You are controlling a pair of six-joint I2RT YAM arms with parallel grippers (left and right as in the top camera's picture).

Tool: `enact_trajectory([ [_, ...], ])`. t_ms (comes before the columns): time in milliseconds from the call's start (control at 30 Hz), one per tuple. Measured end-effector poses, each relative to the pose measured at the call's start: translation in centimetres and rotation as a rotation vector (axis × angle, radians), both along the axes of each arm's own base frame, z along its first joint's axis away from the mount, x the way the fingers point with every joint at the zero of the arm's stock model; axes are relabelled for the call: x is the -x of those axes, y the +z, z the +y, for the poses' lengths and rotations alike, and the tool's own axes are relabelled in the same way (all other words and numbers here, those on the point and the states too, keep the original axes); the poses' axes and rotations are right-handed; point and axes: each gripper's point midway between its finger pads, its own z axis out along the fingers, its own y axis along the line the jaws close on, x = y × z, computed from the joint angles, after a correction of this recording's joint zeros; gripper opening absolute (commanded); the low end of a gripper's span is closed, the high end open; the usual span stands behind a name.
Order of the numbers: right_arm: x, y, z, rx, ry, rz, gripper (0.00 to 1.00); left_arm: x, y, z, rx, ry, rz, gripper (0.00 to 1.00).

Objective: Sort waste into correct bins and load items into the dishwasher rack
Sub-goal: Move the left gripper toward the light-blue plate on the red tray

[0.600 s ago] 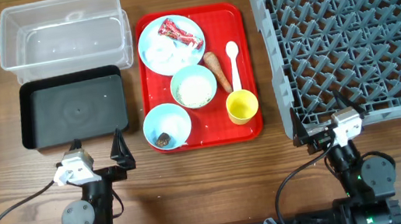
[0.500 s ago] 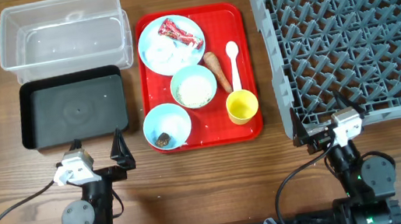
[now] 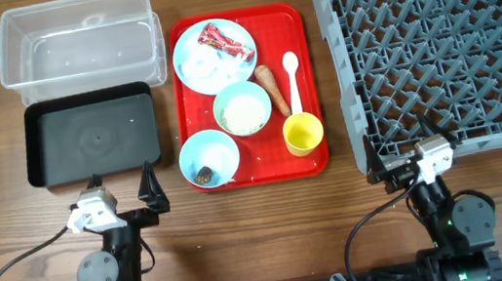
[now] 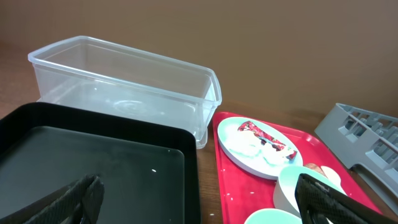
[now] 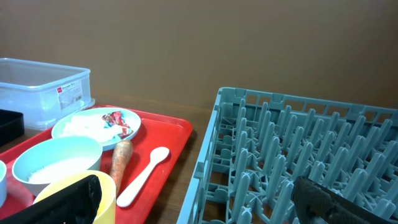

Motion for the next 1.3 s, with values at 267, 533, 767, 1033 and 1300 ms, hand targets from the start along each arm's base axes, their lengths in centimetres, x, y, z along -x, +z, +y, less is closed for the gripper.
enact_trajectory([
  [267,0.0,0.0,0.0,0.000,0.000,0.000,1.00,0.0,0.0,0.0,0.000,0.000,0.000,1.00],
  [533,0.0,0.0,0.0,0.000,0.000,0.000,1.00,0.0,0.0,0.0,0.000,0.000,0.000,1.00],
  [767,0.3,0.3,1.1,-0.062,0.067,0.006,1.00,0.0,0.0,0.0,0.000,0.000,0.000,1.00],
  [1033,1.4,3.0,3.3,-0.064,0.207,-0.103,1.00,0.0,2.4,-1.4,0.070,-0.078,-0.091,1.00],
  [1300,1.4,8.0,4.0,-0.052,0.252,-0.077,1.00,0.0,9.8,-2.1,0.085,-0.121,-0.038,1.00],
])
